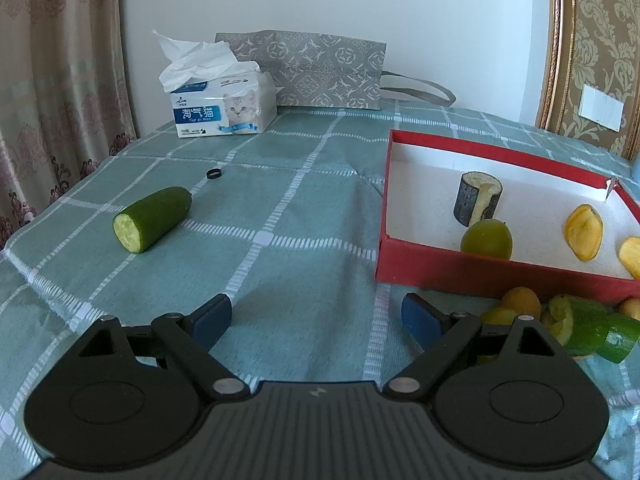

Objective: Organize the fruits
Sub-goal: 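Carry the yellow jackfruit piece into the tray and open the right gripper, then move the left tool to the green tomato and close on it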

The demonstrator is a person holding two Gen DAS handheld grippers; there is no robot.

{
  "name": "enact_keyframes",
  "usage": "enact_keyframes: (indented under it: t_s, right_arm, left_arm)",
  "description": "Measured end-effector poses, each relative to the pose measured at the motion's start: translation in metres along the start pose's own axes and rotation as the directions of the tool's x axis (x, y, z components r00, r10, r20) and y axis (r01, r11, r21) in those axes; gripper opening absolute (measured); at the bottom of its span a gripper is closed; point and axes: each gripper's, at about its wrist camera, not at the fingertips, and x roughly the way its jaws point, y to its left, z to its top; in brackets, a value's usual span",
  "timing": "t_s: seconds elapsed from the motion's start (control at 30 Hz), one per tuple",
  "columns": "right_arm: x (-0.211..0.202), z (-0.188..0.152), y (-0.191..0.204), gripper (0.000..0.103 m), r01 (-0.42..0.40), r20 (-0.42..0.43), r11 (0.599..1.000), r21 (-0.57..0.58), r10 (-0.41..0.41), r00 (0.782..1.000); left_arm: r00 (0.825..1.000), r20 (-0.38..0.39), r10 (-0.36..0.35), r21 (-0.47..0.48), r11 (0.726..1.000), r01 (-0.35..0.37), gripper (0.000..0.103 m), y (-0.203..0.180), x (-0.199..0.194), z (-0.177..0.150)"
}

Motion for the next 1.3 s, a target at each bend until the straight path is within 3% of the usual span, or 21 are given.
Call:
enact_keyframes:
  t_s: [0.07,0.1,0.27,0.4,0.5,0.67,0.8,0.9,1.17,1.3]
  right_arm:
    - [-0.015,-0.011,-0.013,0.098,0.036,0.048,0.999,0.037,-0.038,0.998]
    - [-0.021,-0.017,-0.018,0.099,0.055,0.066,0.997,0.055,-0.059,0.996]
    - [-0.032,-0.029,-0.038,0.099,0.067,0.077,0.988,0.139,-0.078,0.994]
    - [-0.027,-0.031,-0.037,0.099,0.079,0.045,0.989,0.126,-0.086,0.995]
    - [-0.029,-0.034,-0.035,0.099,0.066,0.041,0.990,0.122,-0.072,0.997]
    - [-0.033,-0.034,-0.035,0.100,0.053,0.053,0.990,0.129,-0.060,0.997]
    - [-0.031,-0.034,-0.035,0.101,0.035,0.037,0.990,0.140,-0.041,0.998]
    - [-0.031,-0.034,-0.034,0.103,0.035,0.037,0.991,0.132,-0.040,0.999]
    - [-0.031,-0.034,-0.033,0.103,0.024,0.040,0.991,0.132,-0.029,0.999]
    - [-0.032,-0.034,-0.032,0.103,0.023,0.041,0.992,0.123,-0.028,0.999]
  left_arm:
    - [1.000,0.015,-0.020,-0.014,1.000,0.020,0.093,0.003,-0.003,0.000]
    - [0.999,0.029,-0.030,-0.021,0.999,0.031,0.093,0.003,-0.006,-0.001]
    - [0.991,0.110,-0.072,-0.030,0.997,0.076,0.093,0.006,-0.021,-0.001]
    - [0.979,0.153,-0.137,0.003,0.990,0.139,0.093,0.000,-0.031,-0.002]
    - [0.970,0.155,-0.185,0.063,0.982,0.177,0.093,-0.010,-0.035,-0.005]
    - [0.967,0.150,-0.205,0.143,0.973,0.184,0.093,-0.024,-0.036,-0.011]
    - [0.964,0.135,-0.227,0.140,0.968,0.209,0.093,-0.024,-0.035,-0.011]
    - [0.950,0.134,-0.281,0.128,0.956,0.265,0.093,-0.021,-0.038,-0.010]
    - [0.964,0.085,-0.254,0.232,0.946,0.229,0.093,-0.040,-0.031,-0.016]
    - [0.965,0.079,-0.251,0.219,0.949,0.229,0.092,-0.037,-0.030,-0.017]
